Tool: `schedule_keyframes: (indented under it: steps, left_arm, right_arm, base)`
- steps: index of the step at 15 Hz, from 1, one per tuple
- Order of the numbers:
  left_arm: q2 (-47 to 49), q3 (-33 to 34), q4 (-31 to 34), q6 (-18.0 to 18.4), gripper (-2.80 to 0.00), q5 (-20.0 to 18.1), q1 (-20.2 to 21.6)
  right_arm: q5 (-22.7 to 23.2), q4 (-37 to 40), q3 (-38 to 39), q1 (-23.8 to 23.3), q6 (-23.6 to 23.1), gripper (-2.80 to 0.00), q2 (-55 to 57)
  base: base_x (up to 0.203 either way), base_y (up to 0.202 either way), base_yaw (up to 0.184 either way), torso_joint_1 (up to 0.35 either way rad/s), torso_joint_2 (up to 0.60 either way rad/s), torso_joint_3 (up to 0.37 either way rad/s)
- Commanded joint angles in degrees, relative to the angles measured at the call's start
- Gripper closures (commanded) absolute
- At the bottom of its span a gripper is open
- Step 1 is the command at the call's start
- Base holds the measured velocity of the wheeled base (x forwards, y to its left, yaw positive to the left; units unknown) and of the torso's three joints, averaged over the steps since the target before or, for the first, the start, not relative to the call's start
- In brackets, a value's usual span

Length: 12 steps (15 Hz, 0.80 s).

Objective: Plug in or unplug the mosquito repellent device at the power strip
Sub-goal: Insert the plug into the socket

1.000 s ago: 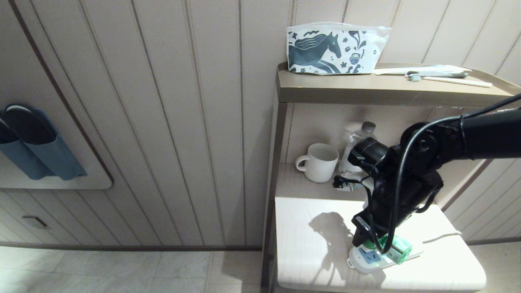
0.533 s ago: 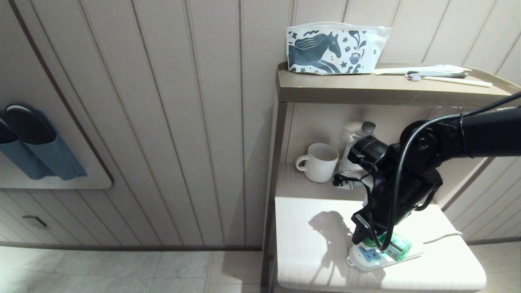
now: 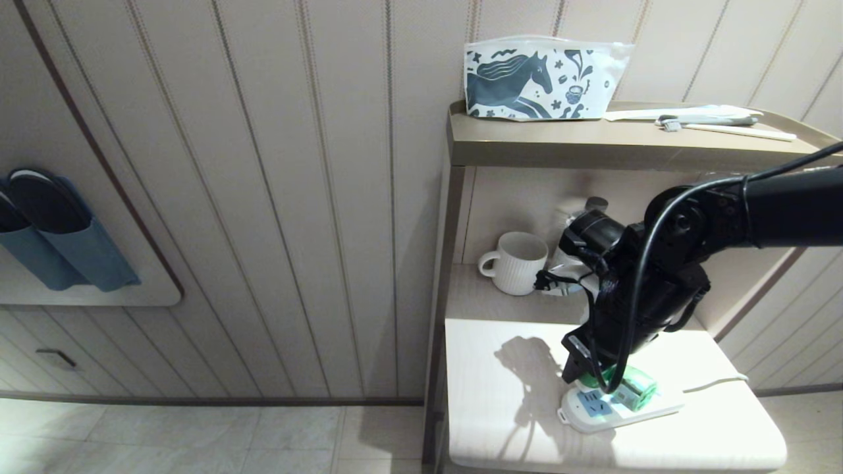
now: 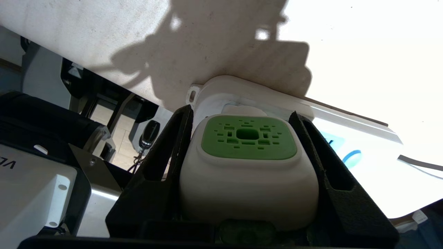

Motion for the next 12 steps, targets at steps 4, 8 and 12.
schedule_keyframes:
  steps: [4, 8, 12]
  left_arm:
    - [-0.03, 0.12, 0.00, 0.02, 0.00, 0.00, 0.00]
    - [-0.03, 0.16, 0.00, 0.02, 0.00, 0.00, 0.00]
    - [-0.03, -0.02, 0.00, 0.02, 0.00, 0.00, 0.00]
  right_arm:
    - [0.04, 0.33, 0.34, 0.04, 0.30, 0.00, -0.98]
    - [0.09, 0.67, 0.97, 0.23, 1.11, 0.00, -5.41]
    - [-0.05, 0.83, 1.93, 1.67, 2.03, 0.00, -11.30]
  base:
    - [0.000, 0.000, 0.000, 0.000, 0.00, 0.000]
    - [0.000, 0.000, 0.000, 0.000, 0.00, 0.000]
    - [0.000, 0.000, 0.000, 0.000, 0.00, 0.000]
